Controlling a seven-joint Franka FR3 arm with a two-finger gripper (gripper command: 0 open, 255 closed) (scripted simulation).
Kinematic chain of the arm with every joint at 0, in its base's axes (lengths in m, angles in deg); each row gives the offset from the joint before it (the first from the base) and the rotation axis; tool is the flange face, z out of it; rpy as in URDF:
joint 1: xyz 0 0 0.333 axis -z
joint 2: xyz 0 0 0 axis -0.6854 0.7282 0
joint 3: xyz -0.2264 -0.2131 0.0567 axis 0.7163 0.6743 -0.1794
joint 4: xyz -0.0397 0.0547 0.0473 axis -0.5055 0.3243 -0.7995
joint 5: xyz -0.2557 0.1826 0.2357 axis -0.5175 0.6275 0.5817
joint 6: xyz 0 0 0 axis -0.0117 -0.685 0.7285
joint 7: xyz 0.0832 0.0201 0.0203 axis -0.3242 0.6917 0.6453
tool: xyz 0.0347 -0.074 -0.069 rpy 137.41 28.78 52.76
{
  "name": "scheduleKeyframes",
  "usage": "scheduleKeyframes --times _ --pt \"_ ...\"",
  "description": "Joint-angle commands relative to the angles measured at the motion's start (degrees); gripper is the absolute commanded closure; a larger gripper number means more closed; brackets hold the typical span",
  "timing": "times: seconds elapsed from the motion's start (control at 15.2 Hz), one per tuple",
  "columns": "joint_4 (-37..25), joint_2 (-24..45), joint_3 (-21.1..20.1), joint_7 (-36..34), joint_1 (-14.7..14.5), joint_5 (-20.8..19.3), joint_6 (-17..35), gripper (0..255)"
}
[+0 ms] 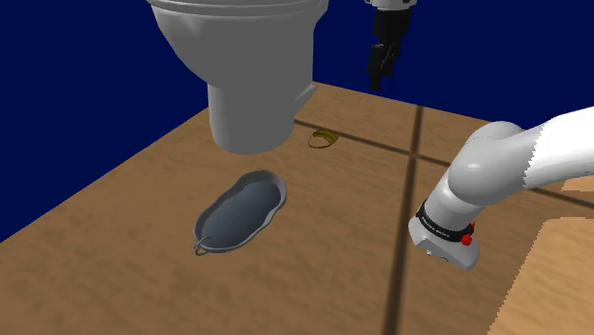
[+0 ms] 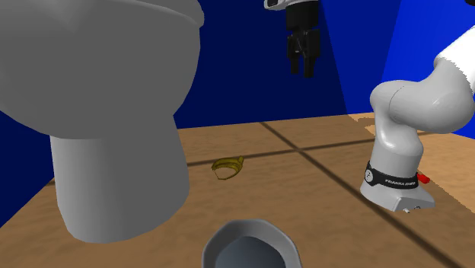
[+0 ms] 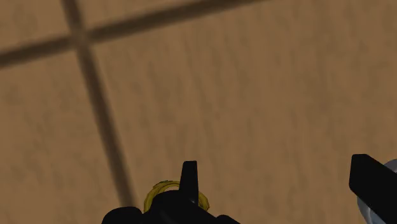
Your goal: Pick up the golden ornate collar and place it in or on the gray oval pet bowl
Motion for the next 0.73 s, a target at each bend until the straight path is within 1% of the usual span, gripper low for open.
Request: scheduleKeyframes --times 0.0,0.33,0.66 --pt "0.0 0.0 0.0 0.0 0.0 0.0 0.0 0" --pt "3.19 5.63 5.51 1.32 2.18 1.72 9.93 0" --pt "4.7 13.29 11.02 3.78 3.54 4.89 19.65 0"
